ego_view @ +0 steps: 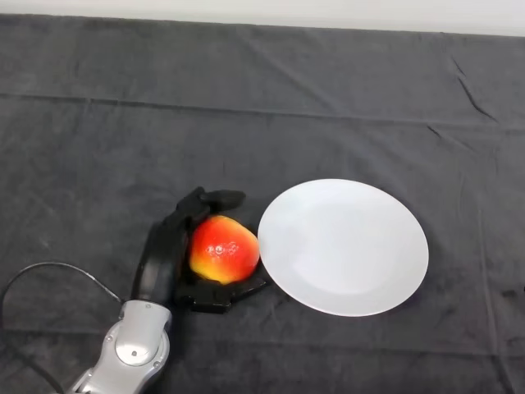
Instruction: Move the apple to the plate
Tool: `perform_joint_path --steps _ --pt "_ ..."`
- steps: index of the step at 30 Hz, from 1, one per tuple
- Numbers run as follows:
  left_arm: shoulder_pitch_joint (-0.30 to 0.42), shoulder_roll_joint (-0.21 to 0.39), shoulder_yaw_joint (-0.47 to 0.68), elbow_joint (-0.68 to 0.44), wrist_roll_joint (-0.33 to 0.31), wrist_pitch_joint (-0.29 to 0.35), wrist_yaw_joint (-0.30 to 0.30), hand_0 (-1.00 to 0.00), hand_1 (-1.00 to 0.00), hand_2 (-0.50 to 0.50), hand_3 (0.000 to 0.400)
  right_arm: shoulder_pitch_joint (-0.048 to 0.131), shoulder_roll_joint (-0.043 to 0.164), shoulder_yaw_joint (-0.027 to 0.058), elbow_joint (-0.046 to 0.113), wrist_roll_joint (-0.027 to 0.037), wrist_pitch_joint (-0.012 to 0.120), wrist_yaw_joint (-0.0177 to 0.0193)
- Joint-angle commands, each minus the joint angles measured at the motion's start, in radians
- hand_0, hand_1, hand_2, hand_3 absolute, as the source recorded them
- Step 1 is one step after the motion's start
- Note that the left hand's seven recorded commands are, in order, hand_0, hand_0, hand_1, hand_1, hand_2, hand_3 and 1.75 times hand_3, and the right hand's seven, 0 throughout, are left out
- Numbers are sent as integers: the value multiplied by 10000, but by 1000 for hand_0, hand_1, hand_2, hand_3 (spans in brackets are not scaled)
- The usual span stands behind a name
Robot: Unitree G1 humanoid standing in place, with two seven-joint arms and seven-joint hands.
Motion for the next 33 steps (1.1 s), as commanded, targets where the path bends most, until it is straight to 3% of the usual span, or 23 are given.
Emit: perform_joint_path --steps 1,14,24,33 --pt "-578 232 -150 133 -34 68 -129 -1000 -1000 0 400 1034 801 -6 995 274 927 2" --pt "-1420 500 277 -698 647 681 158 -1000 -1000 0 400 1035 801 -2 993 279 927 3" --pt "-1995 -139 55 -634 1399 685 826 -1000 -1000 0 400 1035 802 2 992 283 928 3" --pt "-2516 -629 -485 -67 1494 445 1000 -1000 -1000 0 400 1032 800 2 1002 284 922 4"
